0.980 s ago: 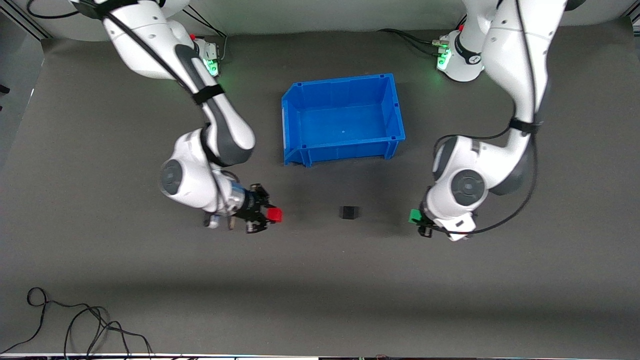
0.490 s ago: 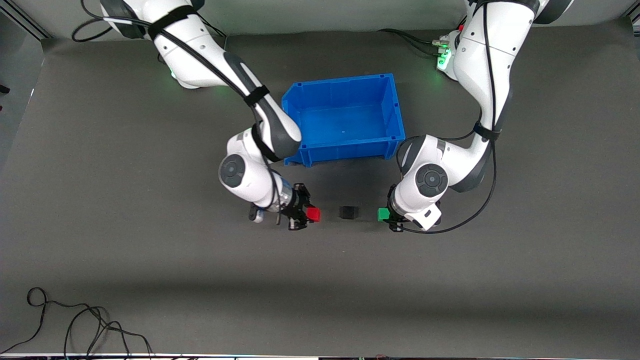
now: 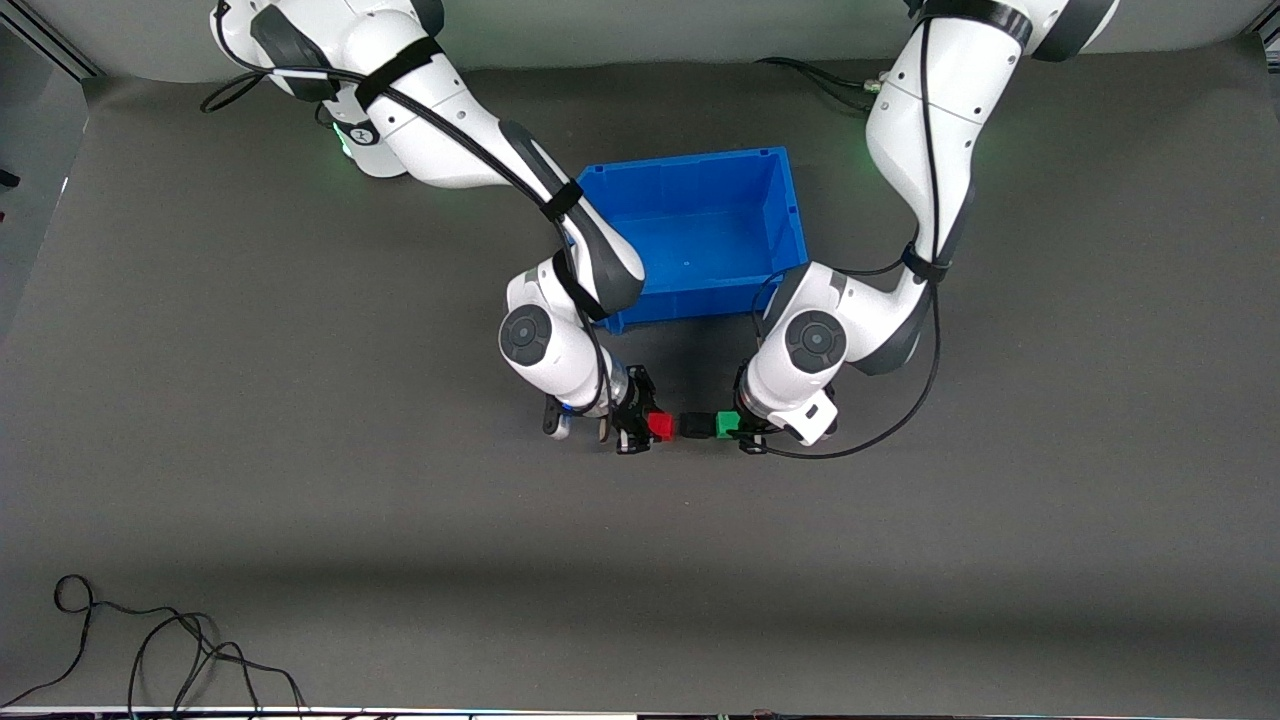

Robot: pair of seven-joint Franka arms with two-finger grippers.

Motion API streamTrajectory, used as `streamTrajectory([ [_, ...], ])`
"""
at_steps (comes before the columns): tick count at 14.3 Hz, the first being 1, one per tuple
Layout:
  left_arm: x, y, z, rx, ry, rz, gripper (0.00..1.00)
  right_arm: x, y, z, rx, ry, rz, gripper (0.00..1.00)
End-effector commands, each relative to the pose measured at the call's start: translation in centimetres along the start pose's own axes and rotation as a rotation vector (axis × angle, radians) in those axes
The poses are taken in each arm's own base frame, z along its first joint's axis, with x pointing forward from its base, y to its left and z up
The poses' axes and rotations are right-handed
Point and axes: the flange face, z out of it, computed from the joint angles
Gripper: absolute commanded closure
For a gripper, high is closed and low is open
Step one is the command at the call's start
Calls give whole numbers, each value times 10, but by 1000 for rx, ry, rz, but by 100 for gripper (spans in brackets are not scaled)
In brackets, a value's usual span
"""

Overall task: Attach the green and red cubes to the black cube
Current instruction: 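Set the red and green cubes against the black cube and open both grippers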

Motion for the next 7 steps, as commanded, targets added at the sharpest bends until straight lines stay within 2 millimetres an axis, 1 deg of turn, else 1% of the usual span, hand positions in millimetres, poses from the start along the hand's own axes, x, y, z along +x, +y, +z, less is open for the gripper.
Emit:
streamTrajectory([
  [1, -7, -1, -2, -13, -5, -20, 100, -10, 4, 13, 27, 3, 4, 76],
  [2, -8, -1, -2, -21, -9, -19, 100, -12, 8, 16, 30, 4, -1, 76],
  [4, -9, -2, 2, -28, -12, -17, 100, -14, 8, 20, 35, 2, -4, 76],
  [6, -11, -4, 4, -26, -10, -12, 100, -19, 13, 23, 32, 1, -16, 76],
  [7, -12, -6, 6, -23, -9, -11, 100, -19, 14, 25, 30, 5, -19, 76],
])
